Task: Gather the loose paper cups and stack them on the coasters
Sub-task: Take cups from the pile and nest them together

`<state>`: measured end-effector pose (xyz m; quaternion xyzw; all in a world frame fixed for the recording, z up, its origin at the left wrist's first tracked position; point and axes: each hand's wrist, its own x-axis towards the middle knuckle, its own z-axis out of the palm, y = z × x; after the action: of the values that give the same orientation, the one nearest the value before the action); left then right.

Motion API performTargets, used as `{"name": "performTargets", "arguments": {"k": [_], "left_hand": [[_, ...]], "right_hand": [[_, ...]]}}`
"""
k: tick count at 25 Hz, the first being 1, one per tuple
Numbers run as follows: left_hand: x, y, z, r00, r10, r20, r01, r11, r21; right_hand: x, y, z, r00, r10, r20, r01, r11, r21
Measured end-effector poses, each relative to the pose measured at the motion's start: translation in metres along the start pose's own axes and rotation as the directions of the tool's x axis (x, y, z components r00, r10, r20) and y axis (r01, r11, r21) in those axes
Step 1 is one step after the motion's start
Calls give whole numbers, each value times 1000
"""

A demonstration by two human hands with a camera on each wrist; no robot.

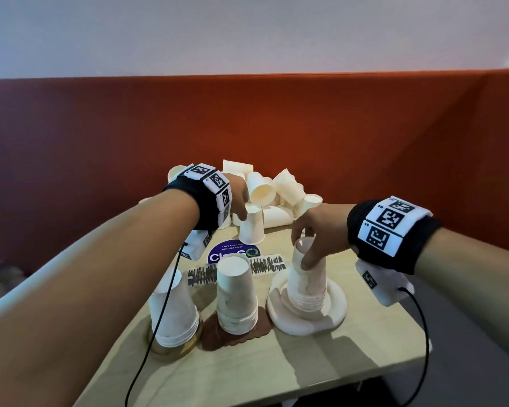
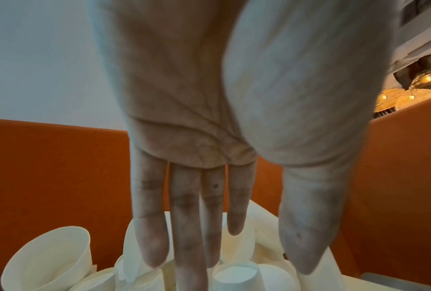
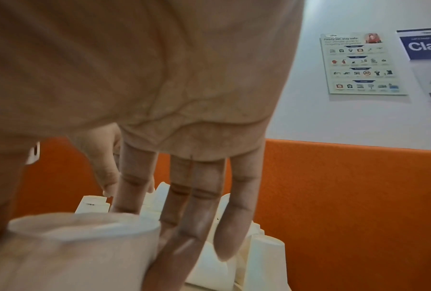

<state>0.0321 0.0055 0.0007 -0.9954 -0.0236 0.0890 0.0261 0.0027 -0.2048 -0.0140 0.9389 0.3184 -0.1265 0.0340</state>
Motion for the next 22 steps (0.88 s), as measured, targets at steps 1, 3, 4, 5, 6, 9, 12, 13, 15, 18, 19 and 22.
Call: {"name": "performTargets", "arguments": {"k": [1, 3, 4, 5, 6, 9, 12, 13, 15, 18, 19, 22], "left_hand": [[4, -2, 1, 1000, -8, 4, 8, 1000, -8], [14, -7, 2, 1000, -27, 3, 27, 999, -32], [18, -10, 3, 999, -37, -7, 36, 999, -35], [23, -12, 4, 999, -43, -21, 43, 999, -31], [26, -15, 5, 998, -50, -35, 49, 998, -33], [37, -19, 7, 994, -84, -73, 83, 996, -21], [48, -20, -1, 976, -132, -175, 138, 990, 25], [52, -19, -6, 969, -131, -208, 143, 989, 47], [58, -15, -17, 962, -102, -255, 128, 988, 87], [71, -11, -22, 967, -1, -254, 58, 975, 216], [78, -10, -20, 966, 23, -258, 45, 966, 255], [95, -6, -12, 960, 73, -271, 1, 964, 264]], "right_hand": [[0, 1, -1, 1000, -5, 11, 5, 1000, -4], [-1, 5, -7, 1000, -11, 8, 11, 1000, 16], [-2, 8, -13, 1000, -5, -11, 6, 999, 41], [0, 13, -19, 999, 11, -38, -8, 998, 65], [3, 19, -26, 997, 30, -74, -24, 996, 82], [25, 43, -40, 967, 111, -228, -87, 990, 112], [61, 63, -41, 924, 216, -315, -165, 970, 180], [74, 67, -38, 919, 240, -314, -192, 966, 174], [101, 74, -30, 912, 282, -297, -244, 957, 158], [135, 83, -21, 894, 344, -287, -284, 930, 232], [145, 86, -18, 890, 357, -282, -288, 922, 258], [171, 91, -14, 892, 364, -270, -283, 912, 296]]}}
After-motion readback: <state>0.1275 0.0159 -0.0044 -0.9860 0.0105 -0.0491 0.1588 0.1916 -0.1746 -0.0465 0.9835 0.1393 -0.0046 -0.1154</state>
